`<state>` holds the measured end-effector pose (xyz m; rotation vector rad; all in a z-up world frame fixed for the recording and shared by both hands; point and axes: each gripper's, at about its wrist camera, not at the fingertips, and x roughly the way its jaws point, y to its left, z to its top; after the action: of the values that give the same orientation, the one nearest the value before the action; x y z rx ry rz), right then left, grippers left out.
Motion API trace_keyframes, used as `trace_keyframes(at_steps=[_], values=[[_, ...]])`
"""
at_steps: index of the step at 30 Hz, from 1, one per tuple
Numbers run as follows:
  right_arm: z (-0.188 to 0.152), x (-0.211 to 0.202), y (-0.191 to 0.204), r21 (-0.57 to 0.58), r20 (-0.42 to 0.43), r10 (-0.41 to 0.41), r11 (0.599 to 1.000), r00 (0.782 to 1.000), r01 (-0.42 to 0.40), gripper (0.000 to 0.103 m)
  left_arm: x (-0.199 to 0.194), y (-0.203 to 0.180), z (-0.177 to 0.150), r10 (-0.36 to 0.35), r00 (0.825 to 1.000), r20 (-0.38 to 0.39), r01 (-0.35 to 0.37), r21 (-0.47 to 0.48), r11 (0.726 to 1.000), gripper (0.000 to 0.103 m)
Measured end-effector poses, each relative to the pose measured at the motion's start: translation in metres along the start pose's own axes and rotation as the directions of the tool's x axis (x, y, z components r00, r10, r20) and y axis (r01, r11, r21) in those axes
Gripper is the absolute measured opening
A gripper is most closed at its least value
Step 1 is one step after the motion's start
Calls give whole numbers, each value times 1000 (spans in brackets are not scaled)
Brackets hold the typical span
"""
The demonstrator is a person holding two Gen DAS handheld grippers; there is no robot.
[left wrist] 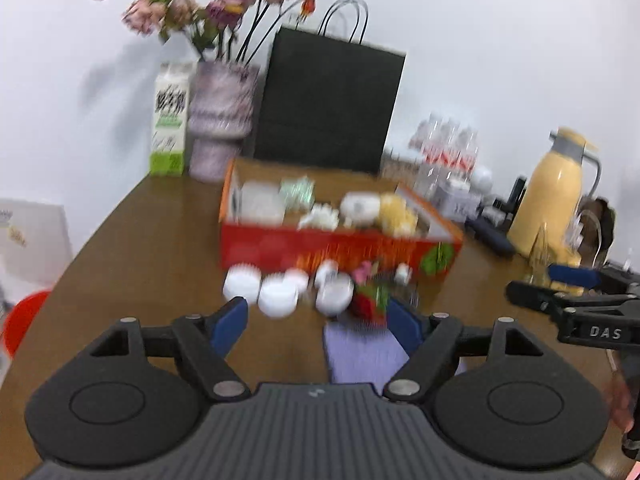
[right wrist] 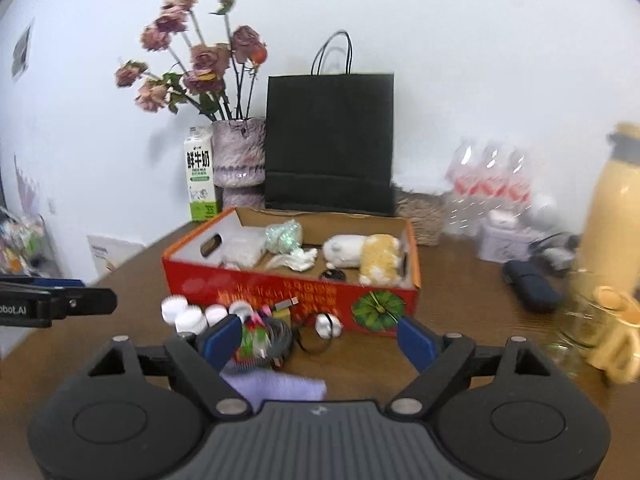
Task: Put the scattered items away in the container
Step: 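Withdraw both tools and reach toward the white bottle caps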
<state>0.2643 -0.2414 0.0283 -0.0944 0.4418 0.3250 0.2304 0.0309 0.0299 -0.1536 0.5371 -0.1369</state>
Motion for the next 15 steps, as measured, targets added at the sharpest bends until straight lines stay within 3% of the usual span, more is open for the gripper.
trace_keyframes(at_steps=[4, 8, 15], values=[[-40, -26, 14, -19, 1, -2, 1000, 1000, 2, 84, -12, -8, -35, 8, 998, -66, -8, 0, 1000, 79], [-73, -37, 16, 29, -72, 48, 999, 996, -46, 84, -29, -22, -66, 24, 997, -70, -19, 67, 998, 79], [-107, -60, 29, 13, -112, 45, 999, 993, -44, 84, -40, -21, -83, 36, 995, -89, -31, 54, 998, 79]])
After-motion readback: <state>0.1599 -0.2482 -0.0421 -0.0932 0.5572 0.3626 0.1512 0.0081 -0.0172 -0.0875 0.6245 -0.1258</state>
